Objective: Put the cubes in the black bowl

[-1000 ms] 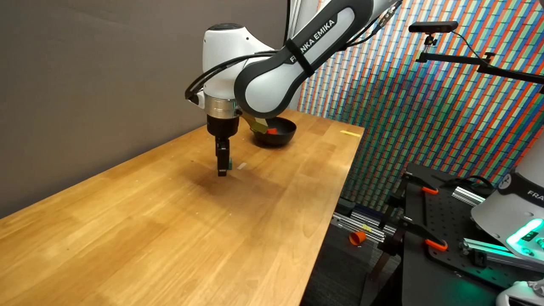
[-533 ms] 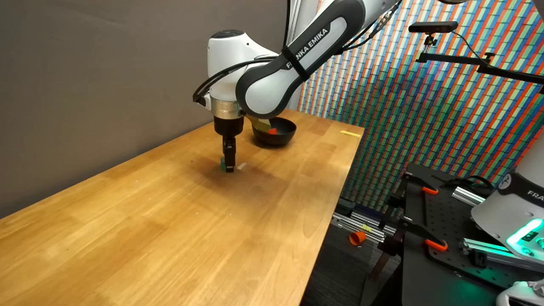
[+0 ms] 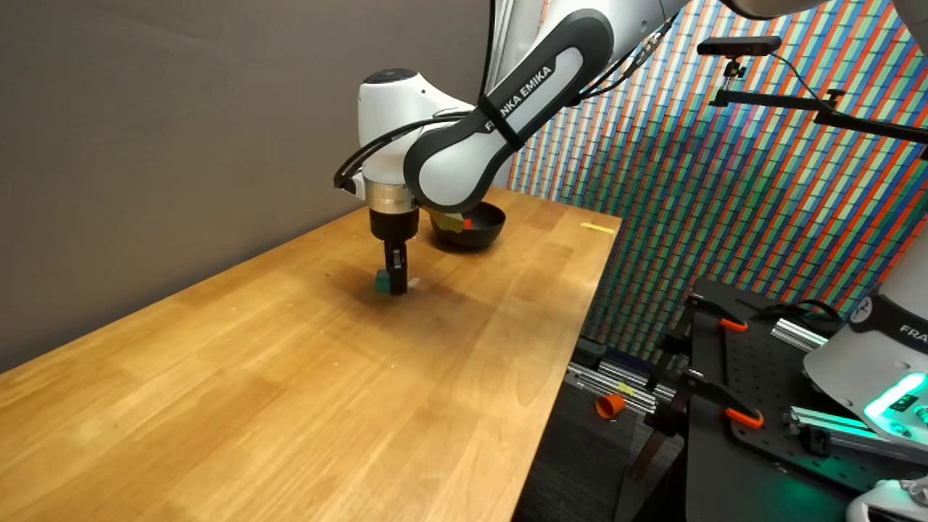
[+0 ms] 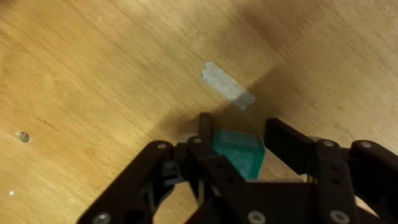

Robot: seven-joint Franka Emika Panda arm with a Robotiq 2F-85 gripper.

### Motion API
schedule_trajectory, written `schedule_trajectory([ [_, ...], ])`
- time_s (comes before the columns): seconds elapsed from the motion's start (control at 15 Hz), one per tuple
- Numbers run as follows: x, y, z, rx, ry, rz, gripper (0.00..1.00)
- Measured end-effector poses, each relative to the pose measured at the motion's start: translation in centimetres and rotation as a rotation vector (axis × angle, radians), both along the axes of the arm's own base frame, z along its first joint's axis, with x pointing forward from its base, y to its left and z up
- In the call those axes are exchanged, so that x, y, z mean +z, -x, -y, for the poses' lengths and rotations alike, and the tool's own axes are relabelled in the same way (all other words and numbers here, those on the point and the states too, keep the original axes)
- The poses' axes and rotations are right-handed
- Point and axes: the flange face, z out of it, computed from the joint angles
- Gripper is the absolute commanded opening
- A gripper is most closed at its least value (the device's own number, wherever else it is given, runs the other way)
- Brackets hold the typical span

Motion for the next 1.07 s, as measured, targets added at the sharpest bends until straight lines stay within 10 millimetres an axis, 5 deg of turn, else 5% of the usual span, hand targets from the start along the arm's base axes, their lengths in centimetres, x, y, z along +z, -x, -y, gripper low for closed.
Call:
schedule_trajectory([
  [0.13, 0.0, 0.0, -0.1, 0.011, -0.001, -0.001, 0.89],
  [0.2, 0.0, 0.0, -0.2, 0.015, -0.002, -0.002, 0.46],
  [0.33, 0.1, 0.0, -0.5, 0.023, -0.006, -0.001, 0.52],
  [0.67, 0.2, 0.3, -1.5, 0.045, -0.016, -0.003, 0.17],
  [0.87, 0.7, 0.0, -1.0, 0.044, -0.006, 0.007, 0.16],
  [1.07, 2.7, -1.4, 2.2, 0.054, 0.082, 0.059, 0.16],
])
